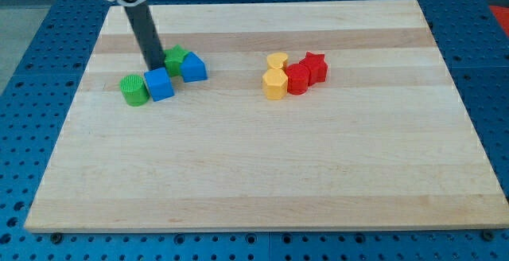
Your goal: Push the green circle and blue cube right a bit
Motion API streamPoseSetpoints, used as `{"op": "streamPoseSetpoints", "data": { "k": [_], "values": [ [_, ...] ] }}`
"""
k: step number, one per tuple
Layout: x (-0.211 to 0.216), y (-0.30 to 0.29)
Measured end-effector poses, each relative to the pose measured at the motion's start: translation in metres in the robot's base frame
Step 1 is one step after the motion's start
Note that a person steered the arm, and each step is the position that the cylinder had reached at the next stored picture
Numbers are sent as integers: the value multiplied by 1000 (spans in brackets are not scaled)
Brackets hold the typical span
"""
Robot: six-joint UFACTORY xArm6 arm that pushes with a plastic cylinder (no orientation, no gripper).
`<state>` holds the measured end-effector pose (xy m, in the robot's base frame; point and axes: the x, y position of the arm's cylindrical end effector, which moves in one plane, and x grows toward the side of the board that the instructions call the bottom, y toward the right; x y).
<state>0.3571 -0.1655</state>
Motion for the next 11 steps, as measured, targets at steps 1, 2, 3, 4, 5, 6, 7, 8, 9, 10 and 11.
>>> {"op": "streamPoseSetpoints", "data": {
  "k": [1, 2, 3, 4, 5, 6, 7, 8, 9, 10, 11],
  "values": [
    [0, 8],
    [3, 38],
    [4, 60],
    [-15, 19],
    [-24, -38],
    [9, -74],
    [56, -79],
    [77, -73],
    [60, -66],
    [56, -51],
    [54, -25]
  ]
}}
